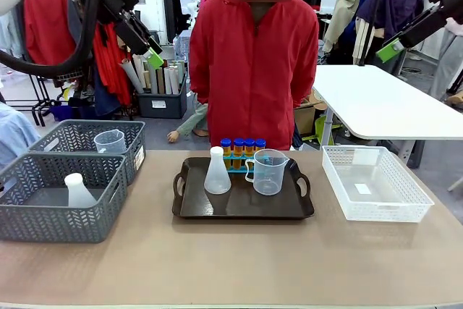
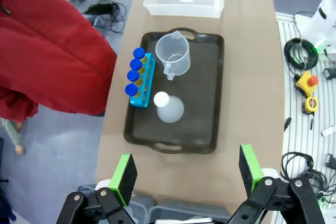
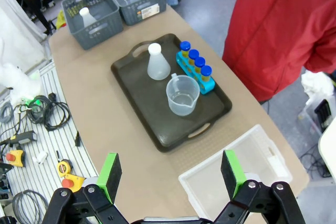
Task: Prepare the laboratory tools.
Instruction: Pick up one Small flask and place it on the Handle tray.
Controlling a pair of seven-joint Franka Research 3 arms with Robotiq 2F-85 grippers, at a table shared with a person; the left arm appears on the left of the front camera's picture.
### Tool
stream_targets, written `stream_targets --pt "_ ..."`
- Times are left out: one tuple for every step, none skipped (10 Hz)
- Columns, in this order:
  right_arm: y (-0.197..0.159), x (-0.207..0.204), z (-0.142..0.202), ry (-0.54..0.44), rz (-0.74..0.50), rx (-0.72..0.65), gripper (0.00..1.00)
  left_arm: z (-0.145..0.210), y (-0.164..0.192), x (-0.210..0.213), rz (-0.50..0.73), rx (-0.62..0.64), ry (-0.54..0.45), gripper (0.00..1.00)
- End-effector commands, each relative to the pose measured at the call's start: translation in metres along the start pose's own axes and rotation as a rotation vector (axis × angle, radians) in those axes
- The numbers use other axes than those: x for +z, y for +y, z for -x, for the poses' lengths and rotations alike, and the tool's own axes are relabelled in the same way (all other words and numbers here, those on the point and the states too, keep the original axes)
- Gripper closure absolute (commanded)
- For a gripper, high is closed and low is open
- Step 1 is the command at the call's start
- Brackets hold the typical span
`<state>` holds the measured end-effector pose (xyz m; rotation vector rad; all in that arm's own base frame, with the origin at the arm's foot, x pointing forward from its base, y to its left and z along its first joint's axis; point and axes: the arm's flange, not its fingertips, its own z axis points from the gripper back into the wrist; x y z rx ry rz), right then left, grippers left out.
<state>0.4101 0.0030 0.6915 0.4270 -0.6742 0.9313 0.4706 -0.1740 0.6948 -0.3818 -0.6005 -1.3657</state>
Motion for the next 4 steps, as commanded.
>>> stream_targets --pt "0.0007 0.001 -0.0011 -0.007 -0.006 0.001 0.0 0.0004 -0.0003 0.0014 -0.002 0.002 -0.004 0.0" --pt "0.0007 0.001 -0.0011 -0.007 -0.006 0.001 0.0 0.0004 -0.0003 0.0014 -0.002 0.002 -0.004 0.0" --pt "0.0007 0.001 -0.0011 -0.007 -0.006 0.001 0.0 0.0004 -0.0003 0.0014 -0.002 0.002 -0.004 0.0" --pt "0.0007 0.001 -0.0011 -0.007 -0.006 0.001 0.0 0.0004 -0.0003 0.0014 -0.002 0.002 -0.004 0.0"
